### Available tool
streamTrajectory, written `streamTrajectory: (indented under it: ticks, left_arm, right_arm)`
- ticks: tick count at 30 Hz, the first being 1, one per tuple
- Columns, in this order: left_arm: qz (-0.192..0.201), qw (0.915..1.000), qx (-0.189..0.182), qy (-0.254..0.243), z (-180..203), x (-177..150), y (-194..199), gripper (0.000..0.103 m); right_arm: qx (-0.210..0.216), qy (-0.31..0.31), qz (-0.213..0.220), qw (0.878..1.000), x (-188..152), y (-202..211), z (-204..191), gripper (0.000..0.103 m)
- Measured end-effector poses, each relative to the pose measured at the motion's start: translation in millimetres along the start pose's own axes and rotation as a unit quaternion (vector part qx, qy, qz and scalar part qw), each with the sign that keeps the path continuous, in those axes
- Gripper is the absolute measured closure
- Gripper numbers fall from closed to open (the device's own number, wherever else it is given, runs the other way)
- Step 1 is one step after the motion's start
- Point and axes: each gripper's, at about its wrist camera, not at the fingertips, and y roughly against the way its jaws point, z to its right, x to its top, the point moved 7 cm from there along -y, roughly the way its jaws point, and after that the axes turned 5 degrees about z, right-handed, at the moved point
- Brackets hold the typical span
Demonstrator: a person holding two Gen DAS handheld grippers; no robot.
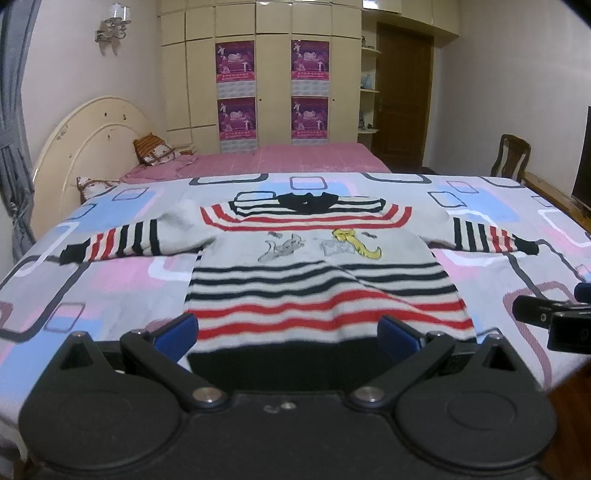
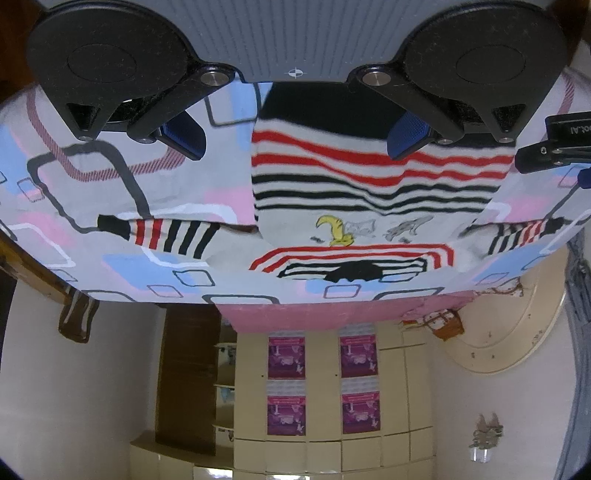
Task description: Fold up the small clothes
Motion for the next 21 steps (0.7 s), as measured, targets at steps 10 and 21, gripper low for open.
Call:
streamTrajectory:
  ticks: [10, 21]
  left_arm:
    - [-0.008, 0.9989, -0.046, -0.001, 6, 34, -73, 0.0]
    - [-0.028, 0.9959, -0.083, -0.022, 44, 53, -145, 0.0]
  right_arm:
    - [-0.033, -0.017, -0.001, 0.999, 36, -69, 14, 0.0]
    - [-0.079, -0.048, 0.006, 0.996, 54, -122, 72, 0.0]
